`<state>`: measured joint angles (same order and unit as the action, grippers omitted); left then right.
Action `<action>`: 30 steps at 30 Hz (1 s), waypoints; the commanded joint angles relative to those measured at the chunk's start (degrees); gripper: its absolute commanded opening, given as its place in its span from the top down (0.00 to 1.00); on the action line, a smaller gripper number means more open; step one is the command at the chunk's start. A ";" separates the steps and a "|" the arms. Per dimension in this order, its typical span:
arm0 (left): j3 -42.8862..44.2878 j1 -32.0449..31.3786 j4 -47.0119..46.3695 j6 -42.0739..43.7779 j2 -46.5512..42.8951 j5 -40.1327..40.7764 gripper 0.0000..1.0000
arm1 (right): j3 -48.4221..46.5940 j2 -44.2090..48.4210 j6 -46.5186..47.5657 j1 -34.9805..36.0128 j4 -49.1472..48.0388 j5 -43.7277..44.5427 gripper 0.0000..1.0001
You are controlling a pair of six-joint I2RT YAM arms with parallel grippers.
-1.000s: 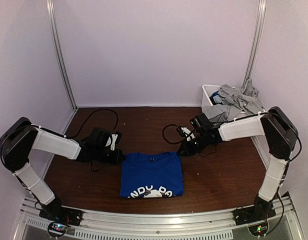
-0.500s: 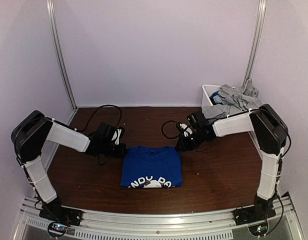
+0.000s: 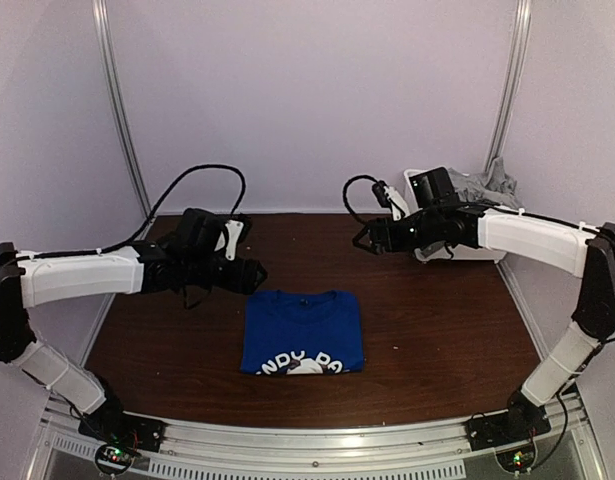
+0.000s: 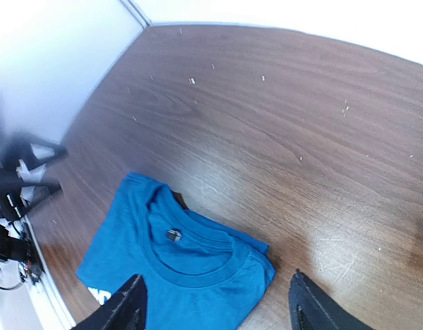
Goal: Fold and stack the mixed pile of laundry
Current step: Move the square folded T-shirt to the corner of the board.
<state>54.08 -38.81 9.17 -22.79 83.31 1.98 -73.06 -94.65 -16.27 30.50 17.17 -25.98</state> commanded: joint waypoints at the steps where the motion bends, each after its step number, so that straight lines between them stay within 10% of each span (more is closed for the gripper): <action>1: 1.35 -10.10 6.55 -0.29 0.60 4.97 0.16 | 4.30 7.78 0.89 -0.33 1.96 1.71 0.24; 15: 16.77 -23.99 12.37 -13.28 26.71 8.14 0.02 | 13.54 16.79 1.11 -7.55 2.09 -0.18 0.11; 30: 17.03 5.50 18.65 4.72 32.21 6.16 0.02 | 16.57 18.71 2.30 -12.02 0.84 -3.47 0.11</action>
<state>70.37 -42.33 20.80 -26.76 112.46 7.81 -57.41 -77.01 -14.72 19.49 19.35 -27.59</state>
